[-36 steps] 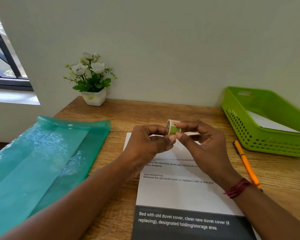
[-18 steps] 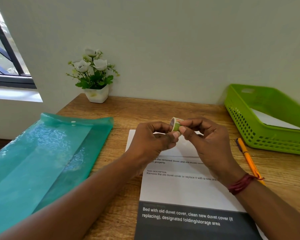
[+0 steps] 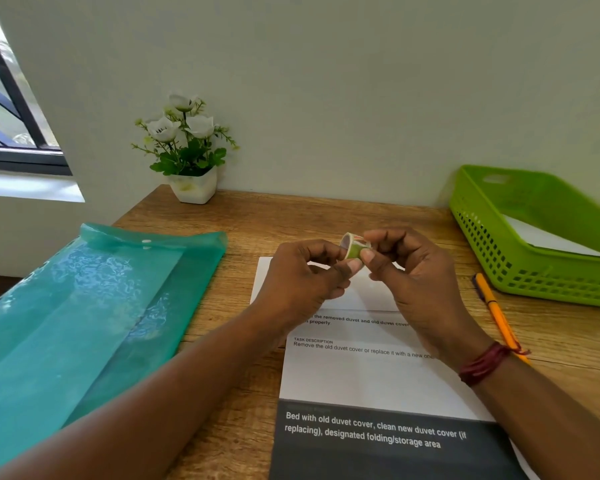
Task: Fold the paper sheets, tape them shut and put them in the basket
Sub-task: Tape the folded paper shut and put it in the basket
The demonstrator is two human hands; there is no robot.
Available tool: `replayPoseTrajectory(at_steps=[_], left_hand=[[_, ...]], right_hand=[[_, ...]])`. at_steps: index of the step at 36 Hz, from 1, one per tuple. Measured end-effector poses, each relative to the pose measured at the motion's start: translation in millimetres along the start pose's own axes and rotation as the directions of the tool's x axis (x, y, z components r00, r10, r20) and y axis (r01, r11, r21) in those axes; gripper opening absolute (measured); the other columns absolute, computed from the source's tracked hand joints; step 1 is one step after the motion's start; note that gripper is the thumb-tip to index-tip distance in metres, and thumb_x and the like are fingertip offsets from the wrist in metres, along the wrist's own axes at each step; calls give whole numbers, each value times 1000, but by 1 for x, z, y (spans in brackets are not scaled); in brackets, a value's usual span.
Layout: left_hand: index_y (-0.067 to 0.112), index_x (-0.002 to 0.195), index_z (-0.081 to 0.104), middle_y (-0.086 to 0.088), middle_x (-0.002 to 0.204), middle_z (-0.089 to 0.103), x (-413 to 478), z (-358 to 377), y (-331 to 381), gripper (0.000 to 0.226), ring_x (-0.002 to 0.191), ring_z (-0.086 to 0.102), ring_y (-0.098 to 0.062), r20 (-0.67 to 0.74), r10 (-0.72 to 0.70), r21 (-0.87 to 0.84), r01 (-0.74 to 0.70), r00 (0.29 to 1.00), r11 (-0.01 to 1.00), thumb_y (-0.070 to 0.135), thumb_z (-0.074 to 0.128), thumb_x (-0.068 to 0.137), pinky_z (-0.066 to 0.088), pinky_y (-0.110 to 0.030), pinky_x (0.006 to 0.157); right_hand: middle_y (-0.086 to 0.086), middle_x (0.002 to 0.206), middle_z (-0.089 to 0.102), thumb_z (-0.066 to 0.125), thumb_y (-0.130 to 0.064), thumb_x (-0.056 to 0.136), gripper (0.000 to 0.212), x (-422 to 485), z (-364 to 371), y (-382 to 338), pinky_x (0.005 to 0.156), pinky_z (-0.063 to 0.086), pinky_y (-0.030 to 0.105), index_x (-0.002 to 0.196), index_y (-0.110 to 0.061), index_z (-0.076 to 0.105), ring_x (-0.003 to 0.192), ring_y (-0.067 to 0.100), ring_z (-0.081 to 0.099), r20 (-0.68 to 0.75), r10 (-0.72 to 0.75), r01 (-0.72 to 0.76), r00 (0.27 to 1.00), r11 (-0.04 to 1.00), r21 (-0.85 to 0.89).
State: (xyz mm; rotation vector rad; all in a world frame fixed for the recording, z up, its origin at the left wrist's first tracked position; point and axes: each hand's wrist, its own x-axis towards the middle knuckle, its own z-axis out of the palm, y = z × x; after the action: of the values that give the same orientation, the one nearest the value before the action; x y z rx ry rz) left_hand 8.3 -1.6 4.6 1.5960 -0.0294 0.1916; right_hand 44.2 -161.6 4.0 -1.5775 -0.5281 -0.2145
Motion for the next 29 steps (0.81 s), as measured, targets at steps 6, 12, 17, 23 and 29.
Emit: replayPoseTrajectory(at_steps=[6, 12, 17, 23, 29], left_hand=[[20, 87, 75, 0, 80, 71, 1, 1, 1, 13, 69, 71, -15, -4, 94, 176, -92, 996, 980, 33, 74, 85, 63, -37, 66], [19, 84, 72, -3, 83, 67, 0, 1, 3, 18, 69, 67, -20, 5, 164, 256, -160, 987, 954, 36, 70, 88, 60, -45, 62], [20, 84, 67, -2, 88, 65, 2, 0, 1, 21, 71, 66, -16, 22, 190, 312, -187, 982, 931, 40, 65, 90, 59, -42, 61], [14, 89, 64, -5, 93, 63, 3, -1, 1, 23, 70, 66, -10, 62, 194, 329, -203, 979, 922, 36, 61, 94, 61, -38, 61], [14, 87, 61, -6, 90, 63, 3, -1, -2, 25, 71, 67, -14, 68, 225, 342, -234, 972, 910, 37, 59, 96, 59, -49, 65]], right_hand=[[-7, 96, 73, 74, -20, 85, 17, 0, -2, -3, 77, 55, 42, 98, -31, 73, 92, 12, 68, -15, -62, 59, 998, 987, -147], [-4, 96, 71, 74, -30, 82, 14, -1, -2, -3, 73, 52, 25, 95, -23, 74, 92, 10, 67, -76, -126, 106, 989, 969, -225], [-2, 95, 71, 74, -22, 84, 8, 0, -1, 1, 72, 54, 28, 92, -22, 74, 93, 13, 68, -103, -138, 115, 985, 973, -202], [1, 92, 72, 74, -18, 85, 7, 0, 0, 3, 69, 54, 23, 89, -24, 74, 87, 13, 68, -132, -129, 103, 983, 977, -187], [-3, 93, 72, 73, -21, 85, 6, -1, 0, 1, 70, 53, 22, 91, -22, 73, 89, 11, 68, -120, -126, 101, 985, 977, -190]])
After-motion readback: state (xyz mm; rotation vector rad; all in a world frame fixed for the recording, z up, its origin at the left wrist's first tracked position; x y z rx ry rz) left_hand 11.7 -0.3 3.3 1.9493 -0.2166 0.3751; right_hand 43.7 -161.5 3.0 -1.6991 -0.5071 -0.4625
